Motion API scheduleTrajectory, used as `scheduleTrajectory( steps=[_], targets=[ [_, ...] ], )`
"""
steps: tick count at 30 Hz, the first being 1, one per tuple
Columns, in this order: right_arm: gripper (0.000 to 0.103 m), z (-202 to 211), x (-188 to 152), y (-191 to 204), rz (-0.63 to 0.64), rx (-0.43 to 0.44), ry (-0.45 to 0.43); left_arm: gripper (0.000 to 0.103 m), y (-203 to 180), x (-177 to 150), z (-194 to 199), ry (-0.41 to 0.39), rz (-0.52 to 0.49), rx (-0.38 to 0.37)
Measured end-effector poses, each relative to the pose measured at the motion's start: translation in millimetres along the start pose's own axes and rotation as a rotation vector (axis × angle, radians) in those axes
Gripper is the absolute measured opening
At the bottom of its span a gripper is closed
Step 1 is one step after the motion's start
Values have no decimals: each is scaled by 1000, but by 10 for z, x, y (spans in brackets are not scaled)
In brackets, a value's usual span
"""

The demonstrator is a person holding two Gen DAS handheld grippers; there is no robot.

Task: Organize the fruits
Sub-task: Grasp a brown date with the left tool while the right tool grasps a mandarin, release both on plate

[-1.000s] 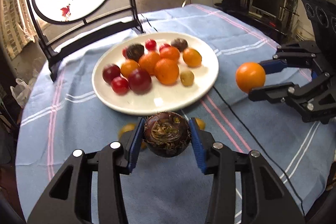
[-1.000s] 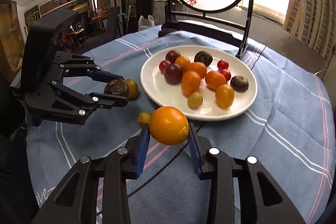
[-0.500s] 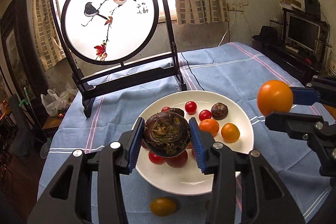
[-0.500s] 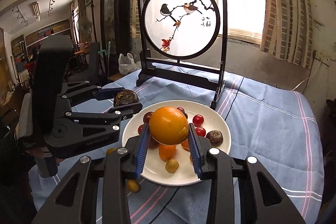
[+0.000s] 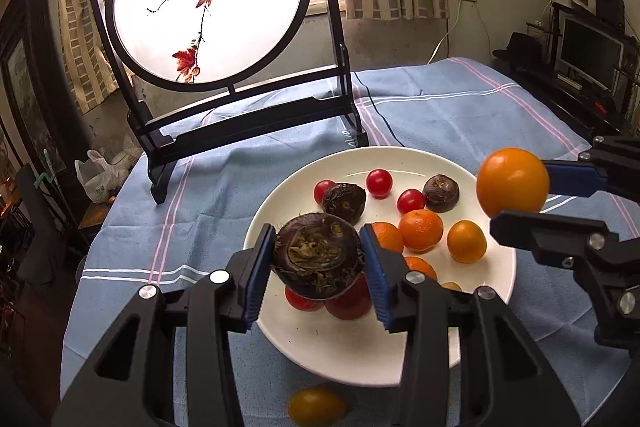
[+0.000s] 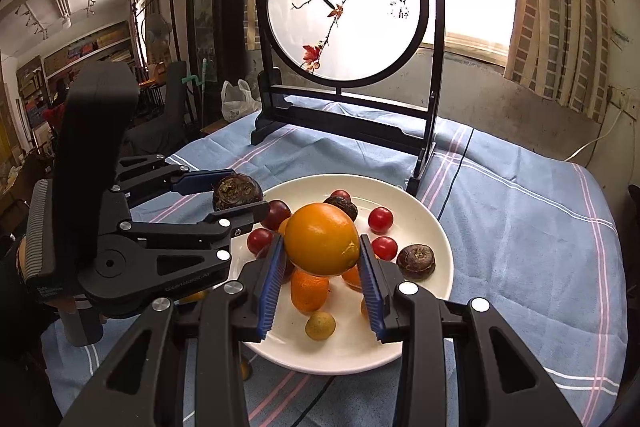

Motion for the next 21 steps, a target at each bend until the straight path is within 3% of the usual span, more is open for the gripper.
scheduleTrajectory(
  steps=[8, 9, 10, 11, 12, 14, 17, 21],
  targets=[
    [37, -568, -38, -137, -23, -61, 82, 43, 29, -55, -381, 83, 37, 8],
    [37, -625, -46, -145, -24, -61, 91, 46, 29, -64, -406, 89, 38, 10],
    [37, -678, -52, -157, -29, -53, 100, 56, 40, -66, -420, 90, 42, 16],
    [44, -713, -52, -170, -28, -66, 99, 61, 60, -67, -429, 86, 48, 34],
    [52, -717, -39, -192, -28, -95, 85, 63, 90, -67, -428, 81, 56, 39],
    [53, -650, -8, -254, -61, -101, 53, 67, 153, -70, -392, 78, 74, 22],
    [53, -455, -41, -254, -86, -60, 47, 68, 265, -89, -230, 54, 79, 7],
    [57, -105, -323, 84, -6, 30, 81, 73, 455, -234, 85, 23, 83, -14]
  ],
)
Point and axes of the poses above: each gripper's, at about its wrist camera, not at the fingertips, and z roughly against the way its jaws point, y to its left, x to its top, the point moved 1 cm from there along -z, roughly the way its jaws point, and after that the axes turned 8 degrees about -y, right-handed, at the moved point
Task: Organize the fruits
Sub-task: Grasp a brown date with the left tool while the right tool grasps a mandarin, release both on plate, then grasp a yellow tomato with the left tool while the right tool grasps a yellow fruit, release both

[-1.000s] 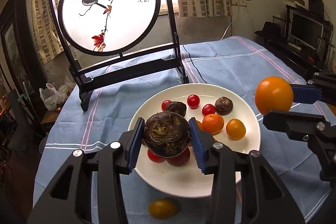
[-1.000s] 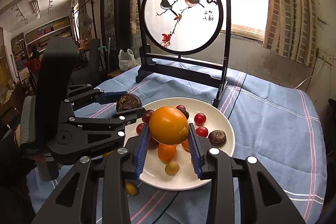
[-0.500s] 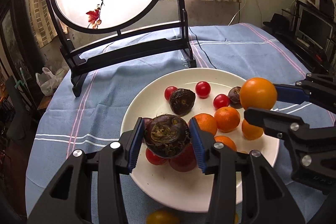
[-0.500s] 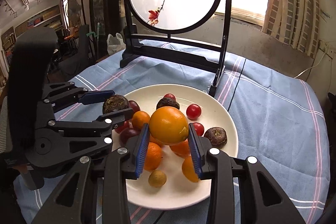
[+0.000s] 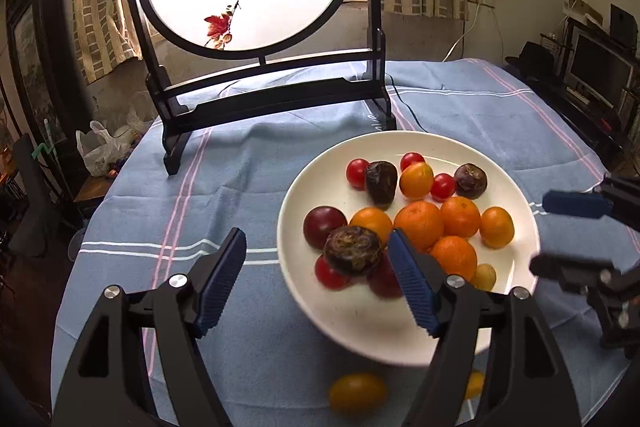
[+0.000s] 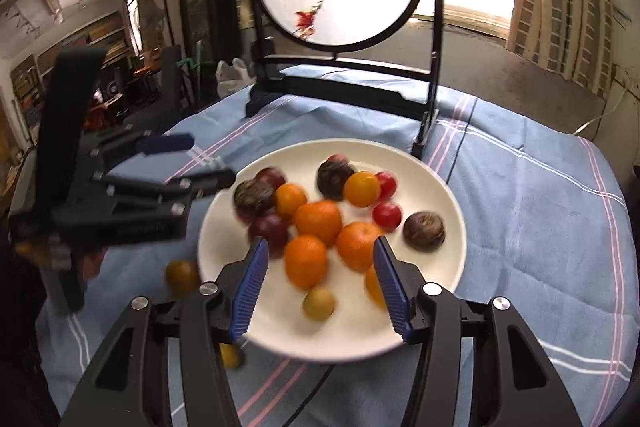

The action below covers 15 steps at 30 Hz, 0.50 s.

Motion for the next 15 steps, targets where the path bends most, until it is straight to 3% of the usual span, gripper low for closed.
scheduleTrajectory(
  steps=[6, 10, 15],
  targets=[
    [55, 57, -570, 626, 145, 119, 118, 77, 152, -412, 342, 32, -28, -34],
    [49, -175, -688, 729, 161, 109, 182, 77, 181, -696, 419, 77, -49, -53],
    [26, -389, -704, 730, 166, 69, 227, 78, 63, -892, 345, 117, -91, -83]
  ],
)
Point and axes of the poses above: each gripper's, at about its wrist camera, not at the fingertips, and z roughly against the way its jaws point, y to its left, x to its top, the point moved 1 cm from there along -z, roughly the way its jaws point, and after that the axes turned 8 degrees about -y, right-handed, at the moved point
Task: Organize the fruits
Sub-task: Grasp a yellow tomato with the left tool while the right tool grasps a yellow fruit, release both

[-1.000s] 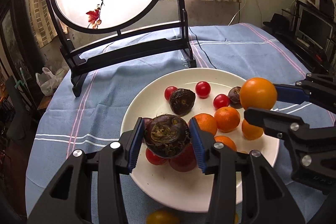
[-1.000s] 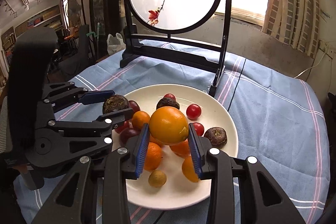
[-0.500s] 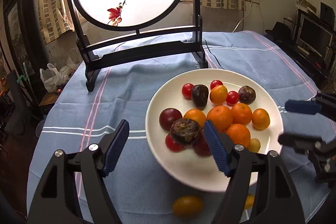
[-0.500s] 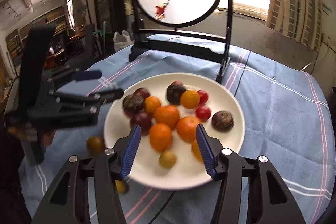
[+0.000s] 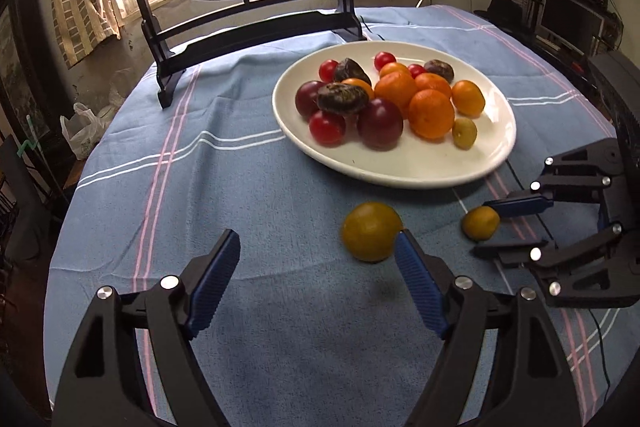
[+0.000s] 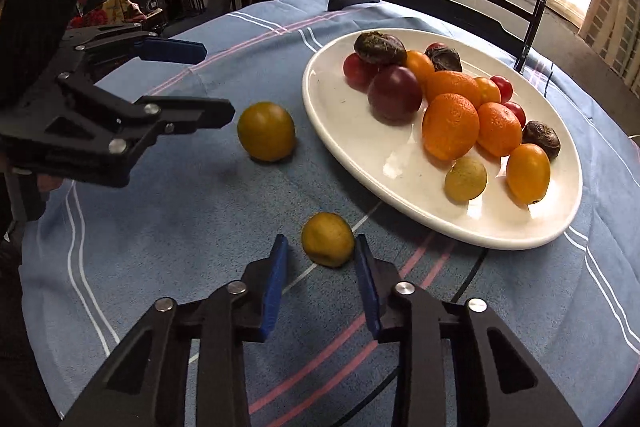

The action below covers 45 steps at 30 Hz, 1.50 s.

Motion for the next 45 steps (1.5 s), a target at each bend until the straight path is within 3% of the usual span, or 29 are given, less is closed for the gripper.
scheduleTrajectory(
  steps=[8, 9, 10, 11, 13, 18, 23, 27, 33, 45],
  targets=[
    [26, 312, -27, -148, -40, -21, -50, 76, -198, 46, -274, 29, -23, -31],
    [26, 330, -30, -171, -50, -20, -53, 70, -218, 48, -307, 39, -28, -36],
    [26, 349, -42, -194, -58, -21, -56, 46, -234, 46, -345, 58, -28, -49],
    [26, 369, -52, -208, -61, -27, -62, 39, -241, 48, -365, 79, -14, -75],
    [26, 411, -62, -226, -66, -26, -73, 39, -259, 77, -313, 73, -21, -69],
    [25, 640, 34, -281, -66, -39, -141, 39, -251, 355, 84, -43, -28, -82],
    [25, 939, 305, -464, -90, -87, -260, 39, -270, 857, 289, -176, -16, 15],
    [25, 1035, 541, -638, -123, -119, -327, 39, -343, 1197, 216, -220, 34, 46],
    [25, 879, 759, -898, -172, -151, -343, 39, -471, 1360, -130, -193, 45, 78],
    [26, 201, 899, -1158, -235, -160, -236, 39, -354, 1261, -671, -94, 56, 117]
  ],
)
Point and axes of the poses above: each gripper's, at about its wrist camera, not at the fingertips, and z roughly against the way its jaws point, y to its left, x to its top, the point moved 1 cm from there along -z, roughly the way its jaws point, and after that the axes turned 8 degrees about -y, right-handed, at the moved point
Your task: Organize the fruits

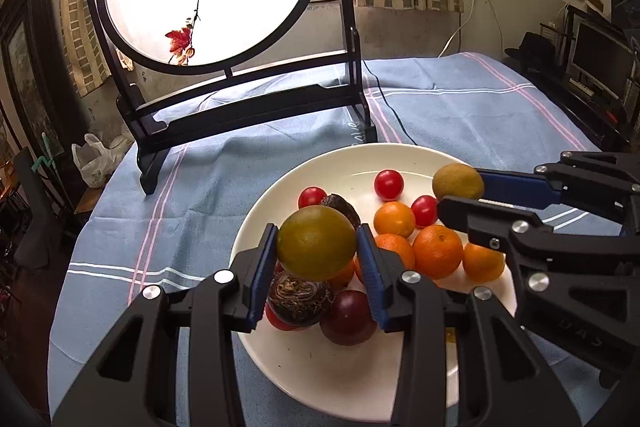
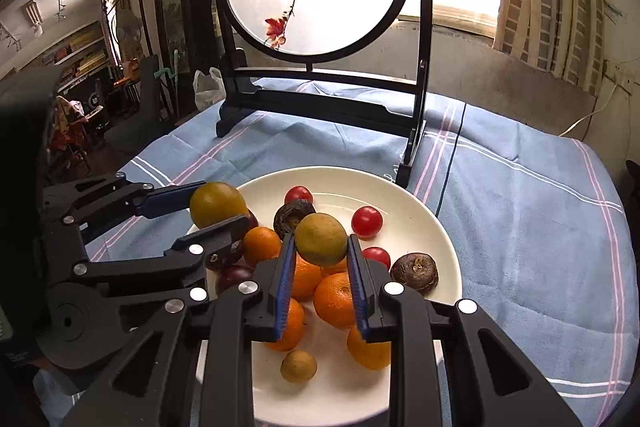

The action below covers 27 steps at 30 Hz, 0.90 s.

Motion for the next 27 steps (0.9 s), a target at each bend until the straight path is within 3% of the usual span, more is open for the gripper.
scheduleTrajectory(
  steps=[7, 11, 12, 16, 18, 21, 25, 27],
  targets=[
    [27, -173, -52, -38, -26, -2, 27, 39, 46, -105, -138, 32, 14, 13],
    [49, -60, -2, -51, -42, -14, -21, 40, 56, -95, -109, 29, 25, 16],
    [49, -6, 23, -63, -49, -10, -37, 41, 59, -87, -85, 19, 25, 18],
    [51, 242, 109, -52, -58, 2, -89, 64, 66, -37, 88, -37, 26, 38],
    [59, 405, 126, -10, -51, 5, -119, 67, 81, -7, 201, -63, 35, 39],
    [62, 656, 111, 71, -44, 1, -170, 75, 118, 27, 399, -108, 47, 43],
    [74, 1047, 21, 196, -15, -91, -299, 96, 171, 61, 751, -213, 55, 84],
    [86, 1243, -59, 219, -23, -139, -386, 98, 203, 67, 914, -270, 61, 113]
  ],
)
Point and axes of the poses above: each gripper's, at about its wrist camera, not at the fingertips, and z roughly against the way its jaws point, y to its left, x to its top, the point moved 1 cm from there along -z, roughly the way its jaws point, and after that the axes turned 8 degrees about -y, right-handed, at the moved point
